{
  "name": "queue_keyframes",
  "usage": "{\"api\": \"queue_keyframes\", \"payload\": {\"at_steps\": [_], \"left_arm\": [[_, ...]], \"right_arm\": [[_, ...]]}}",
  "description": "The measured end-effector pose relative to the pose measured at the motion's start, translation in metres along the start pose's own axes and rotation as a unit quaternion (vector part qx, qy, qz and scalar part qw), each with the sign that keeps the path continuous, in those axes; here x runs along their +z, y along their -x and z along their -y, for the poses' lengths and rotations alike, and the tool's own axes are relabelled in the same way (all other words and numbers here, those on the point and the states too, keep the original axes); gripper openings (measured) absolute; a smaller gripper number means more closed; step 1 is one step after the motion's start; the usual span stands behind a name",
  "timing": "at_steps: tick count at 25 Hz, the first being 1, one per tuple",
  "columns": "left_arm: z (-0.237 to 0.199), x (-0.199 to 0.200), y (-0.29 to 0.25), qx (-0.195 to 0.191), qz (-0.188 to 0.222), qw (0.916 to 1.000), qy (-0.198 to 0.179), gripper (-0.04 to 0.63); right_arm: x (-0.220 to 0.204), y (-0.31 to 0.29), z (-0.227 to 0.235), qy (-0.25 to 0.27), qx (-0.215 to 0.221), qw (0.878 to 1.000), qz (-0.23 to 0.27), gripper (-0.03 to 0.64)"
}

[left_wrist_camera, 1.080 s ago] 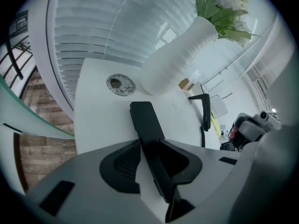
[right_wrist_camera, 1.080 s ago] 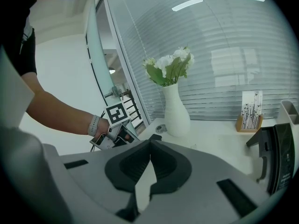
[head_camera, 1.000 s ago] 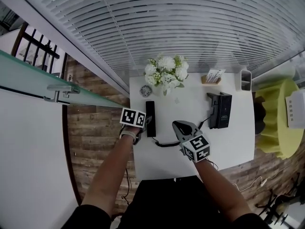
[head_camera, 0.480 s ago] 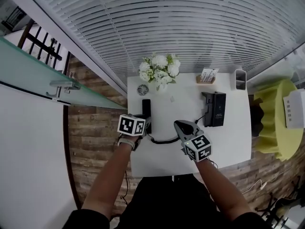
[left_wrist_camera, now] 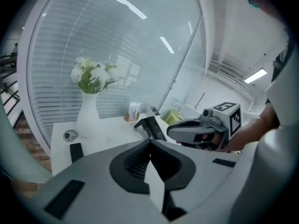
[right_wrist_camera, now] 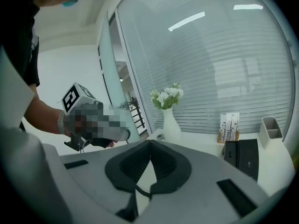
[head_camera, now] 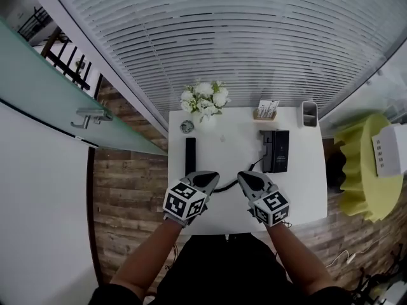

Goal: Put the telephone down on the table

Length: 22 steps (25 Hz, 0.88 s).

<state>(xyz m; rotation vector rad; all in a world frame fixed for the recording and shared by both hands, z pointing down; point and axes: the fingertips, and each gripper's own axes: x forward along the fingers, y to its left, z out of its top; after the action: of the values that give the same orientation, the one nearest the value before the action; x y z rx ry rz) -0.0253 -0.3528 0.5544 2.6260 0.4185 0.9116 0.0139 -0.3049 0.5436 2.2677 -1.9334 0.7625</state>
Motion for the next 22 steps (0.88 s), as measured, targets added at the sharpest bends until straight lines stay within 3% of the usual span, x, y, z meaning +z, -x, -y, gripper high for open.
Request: {"api": "queue_keyframes", "payload": {"at_steps": [6,12,17,22], "left_arm": [[0.072,0.033,0.024,-0.002,0.086,0.9948,-0.053,0.009],[0.124,0.065,0.038,0.011,0.154,0.9823,-0.106,0.009],[0.159,0.086,0.041,-0.009,0.187,0.9741,-0.127,0.009],[0.185,0.113,0.047,-0.009,0.24,0.96,-0.143,0.009]], "right_arm": [[0.028,0.056,-0.017,0.034,0.026,0.999,0.034,0.021],[0.066,0.114,-0.03,0.07,0.039,0.994,0.079,0.021],[0.102,0.149,-0.044,0.105,0.055,0.985,0.124,0.021],[0.12,0.17,-0.051,0.116,0.063,0.98,0.151,0.021]]}}
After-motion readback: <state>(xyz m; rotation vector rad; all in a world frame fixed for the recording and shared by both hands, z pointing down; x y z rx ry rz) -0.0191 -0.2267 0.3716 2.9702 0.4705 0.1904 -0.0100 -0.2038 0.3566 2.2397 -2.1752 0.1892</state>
